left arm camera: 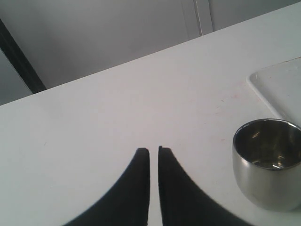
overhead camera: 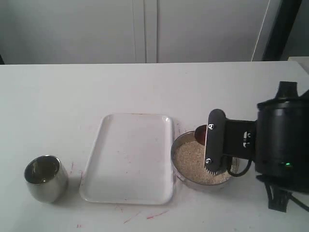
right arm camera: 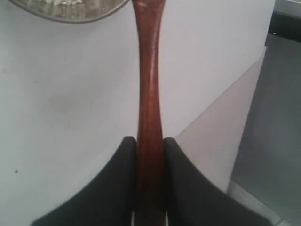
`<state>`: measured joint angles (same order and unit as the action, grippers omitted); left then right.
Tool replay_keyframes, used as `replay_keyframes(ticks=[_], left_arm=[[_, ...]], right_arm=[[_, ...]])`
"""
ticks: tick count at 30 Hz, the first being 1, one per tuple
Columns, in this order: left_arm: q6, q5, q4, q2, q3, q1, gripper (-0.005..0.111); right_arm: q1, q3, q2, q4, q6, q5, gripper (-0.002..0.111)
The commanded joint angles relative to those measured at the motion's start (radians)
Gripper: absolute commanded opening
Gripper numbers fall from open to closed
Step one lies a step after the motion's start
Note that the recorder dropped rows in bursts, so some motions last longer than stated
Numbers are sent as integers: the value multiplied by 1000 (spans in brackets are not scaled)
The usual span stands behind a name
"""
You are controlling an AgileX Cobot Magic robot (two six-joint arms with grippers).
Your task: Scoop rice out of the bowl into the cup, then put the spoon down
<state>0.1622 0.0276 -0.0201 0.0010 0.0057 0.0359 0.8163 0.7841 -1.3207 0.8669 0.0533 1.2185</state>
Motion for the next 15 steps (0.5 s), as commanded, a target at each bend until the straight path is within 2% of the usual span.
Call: replay_keyframes(ticks=[1, 15], left_arm=[[-1, -6, 11, -1, -6, -3, 14], [-1, -6, 11, -1, -6, -3, 14]], right_arm=[[3, -3, -67, 107, -7, 3, 0], [1, -3, -207, 250, -53, 3, 0]])
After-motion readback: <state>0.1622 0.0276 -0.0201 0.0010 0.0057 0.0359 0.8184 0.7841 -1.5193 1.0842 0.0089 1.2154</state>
